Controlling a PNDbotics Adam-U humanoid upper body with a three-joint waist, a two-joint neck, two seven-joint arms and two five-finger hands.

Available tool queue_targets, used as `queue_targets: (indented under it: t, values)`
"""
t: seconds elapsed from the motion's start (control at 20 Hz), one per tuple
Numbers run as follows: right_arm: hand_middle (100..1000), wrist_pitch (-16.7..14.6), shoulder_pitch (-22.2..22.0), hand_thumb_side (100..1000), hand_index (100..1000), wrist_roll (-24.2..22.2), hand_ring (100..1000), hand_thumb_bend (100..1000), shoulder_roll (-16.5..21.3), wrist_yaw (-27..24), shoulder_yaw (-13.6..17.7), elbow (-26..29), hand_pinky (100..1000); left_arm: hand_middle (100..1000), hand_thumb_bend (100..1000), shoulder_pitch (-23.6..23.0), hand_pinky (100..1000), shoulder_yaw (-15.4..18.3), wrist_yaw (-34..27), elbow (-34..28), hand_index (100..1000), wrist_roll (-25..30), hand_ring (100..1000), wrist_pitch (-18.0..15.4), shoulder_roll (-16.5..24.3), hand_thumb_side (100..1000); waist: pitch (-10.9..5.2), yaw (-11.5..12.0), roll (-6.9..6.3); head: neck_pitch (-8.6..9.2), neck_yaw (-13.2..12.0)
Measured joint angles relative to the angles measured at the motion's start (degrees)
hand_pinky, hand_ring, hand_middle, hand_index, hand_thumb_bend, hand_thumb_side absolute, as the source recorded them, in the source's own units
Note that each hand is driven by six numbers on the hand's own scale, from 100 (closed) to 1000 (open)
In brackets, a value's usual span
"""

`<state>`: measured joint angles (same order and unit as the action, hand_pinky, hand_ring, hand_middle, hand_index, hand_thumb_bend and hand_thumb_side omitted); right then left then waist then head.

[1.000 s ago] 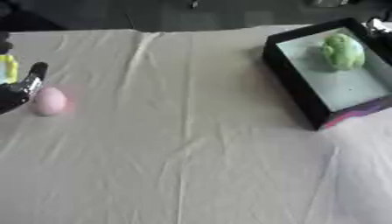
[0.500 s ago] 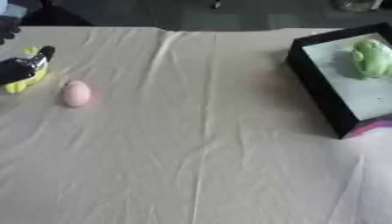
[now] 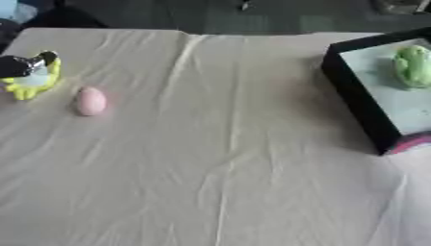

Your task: Pick up the objects with one hand, pass them to the other hand, and then place them into the box on the other side of the table.

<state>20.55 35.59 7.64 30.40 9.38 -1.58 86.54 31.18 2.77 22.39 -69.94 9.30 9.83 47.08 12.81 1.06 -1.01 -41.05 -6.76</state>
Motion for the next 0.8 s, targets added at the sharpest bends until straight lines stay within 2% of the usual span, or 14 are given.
queue_targets:
  t: [0.35,0.8]
  values:
    - [919,0.1,0.2,637,940,-0.3,948,100,-0.5,0.1,-0.4,0.0,1000,756,705,6.6,842,-1.0,5.0,10.2,867,5.9,819,-3.5,0.7,432,0.0,-0.4,0.0,0.45,-0.7]
    - [913,0.2,0.5,642,937,-0.8,944,100,-1.0,0.2,-1.0,0.0,999,771,789,12.7,842,-0.8,13.5,21.4,870,7.9,833,-5.2,0.5,348,0.02,-1.0,0.02,0.94,-1.9]
